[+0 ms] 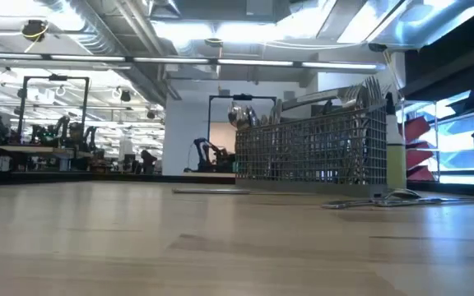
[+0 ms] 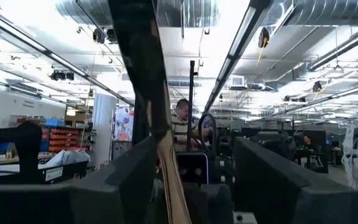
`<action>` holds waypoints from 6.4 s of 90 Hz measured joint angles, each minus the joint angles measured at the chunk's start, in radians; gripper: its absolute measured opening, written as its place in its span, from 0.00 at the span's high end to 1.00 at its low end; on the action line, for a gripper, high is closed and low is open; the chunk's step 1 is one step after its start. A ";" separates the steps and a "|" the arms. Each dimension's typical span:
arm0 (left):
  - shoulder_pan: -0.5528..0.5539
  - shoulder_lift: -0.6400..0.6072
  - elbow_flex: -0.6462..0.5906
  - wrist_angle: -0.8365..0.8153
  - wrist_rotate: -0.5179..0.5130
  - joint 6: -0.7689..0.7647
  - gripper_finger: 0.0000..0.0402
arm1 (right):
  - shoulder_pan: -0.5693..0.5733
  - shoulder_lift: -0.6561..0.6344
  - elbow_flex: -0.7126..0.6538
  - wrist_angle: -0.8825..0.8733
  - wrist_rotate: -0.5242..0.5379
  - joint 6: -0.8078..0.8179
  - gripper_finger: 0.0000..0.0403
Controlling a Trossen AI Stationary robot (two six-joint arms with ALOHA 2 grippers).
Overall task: Sort silverware
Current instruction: Put the silver knife into the gray silverware organizer
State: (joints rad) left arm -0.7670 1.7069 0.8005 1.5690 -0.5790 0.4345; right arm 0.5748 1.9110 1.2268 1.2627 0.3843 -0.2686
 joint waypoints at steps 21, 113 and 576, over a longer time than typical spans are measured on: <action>0.017 -0.004 0.002 0.000 0.022 -0.007 0.84 | -0.012 0.000 0.010 -0.010 -0.030 0.009 0.50; 0.062 -0.005 0.002 0.003 0.022 0.005 0.84 | -0.033 0.000 0.010 -0.009 -0.045 0.187 0.90; 0.138 -0.295 -0.454 -0.415 -0.165 -0.337 0.40 | -0.322 -0.151 0.054 -0.860 0.222 0.126 0.95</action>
State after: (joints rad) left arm -0.6294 1.4117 0.3469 1.1544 -0.7444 0.0974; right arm 0.2523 1.7601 1.2811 0.4027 0.6062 -0.1426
